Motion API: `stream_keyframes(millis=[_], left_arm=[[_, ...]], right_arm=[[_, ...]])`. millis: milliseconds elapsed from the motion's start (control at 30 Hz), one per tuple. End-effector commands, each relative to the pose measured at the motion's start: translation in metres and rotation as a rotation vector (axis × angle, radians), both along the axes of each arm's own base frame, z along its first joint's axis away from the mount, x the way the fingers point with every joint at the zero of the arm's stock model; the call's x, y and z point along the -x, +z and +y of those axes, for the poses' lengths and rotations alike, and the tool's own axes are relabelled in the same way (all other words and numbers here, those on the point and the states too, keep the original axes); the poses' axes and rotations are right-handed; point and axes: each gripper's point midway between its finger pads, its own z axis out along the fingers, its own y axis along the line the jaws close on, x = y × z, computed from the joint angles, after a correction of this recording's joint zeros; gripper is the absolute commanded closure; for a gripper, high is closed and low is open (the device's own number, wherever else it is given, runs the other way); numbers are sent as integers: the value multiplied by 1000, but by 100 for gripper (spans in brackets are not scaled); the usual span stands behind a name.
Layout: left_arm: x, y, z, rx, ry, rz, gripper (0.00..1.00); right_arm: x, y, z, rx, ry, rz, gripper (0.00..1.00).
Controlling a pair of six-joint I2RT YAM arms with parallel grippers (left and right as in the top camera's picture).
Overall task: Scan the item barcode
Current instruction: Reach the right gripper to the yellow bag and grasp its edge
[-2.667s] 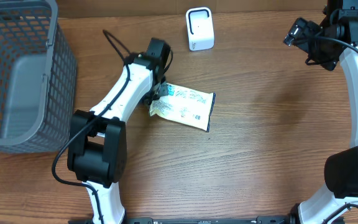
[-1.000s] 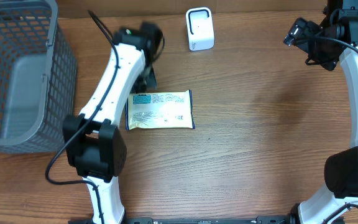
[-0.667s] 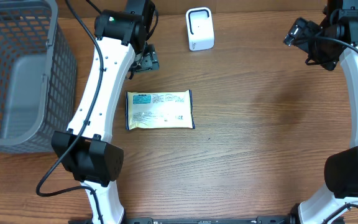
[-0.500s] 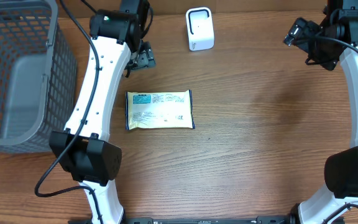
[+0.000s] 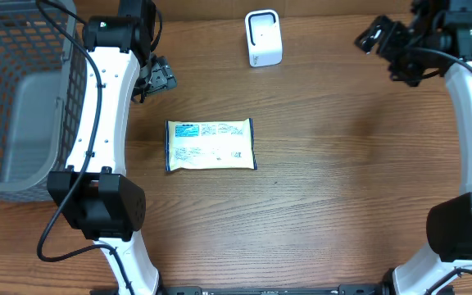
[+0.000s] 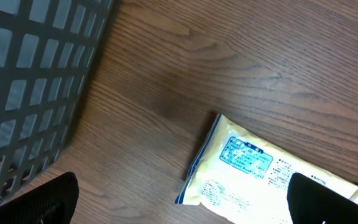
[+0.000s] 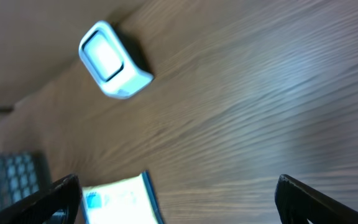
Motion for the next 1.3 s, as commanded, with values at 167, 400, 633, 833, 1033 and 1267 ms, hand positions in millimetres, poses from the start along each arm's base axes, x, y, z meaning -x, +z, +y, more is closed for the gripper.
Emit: stream_keyframes(millis=[167, 400, 633, 833, 1033, 1267], left_arm=[[0, -4, -6, 17, -10, 12, 0], [0, -4, -6, 17, -10, 12, 0], [0, -4, -6, 17, -10, 12, 0], [0, -4, -6, 17, -10, 12, 0], [0, -4, -6, 17, -11, 12, 0], [0, -4, -6, 17, -11, 12, 0]], right_arm=[[31, -92, 128, -70, 301, 44, 0], [56, -124, 220, -168, 410, -64, 0], [63, -142, 242, 18, 260, -107, 0], [74, -176, 256, 108, 228, -83, 1], [80, -217, 257, 127, 205, 0, 5], [92, -244, 258, 122, 204, 83, 13]])
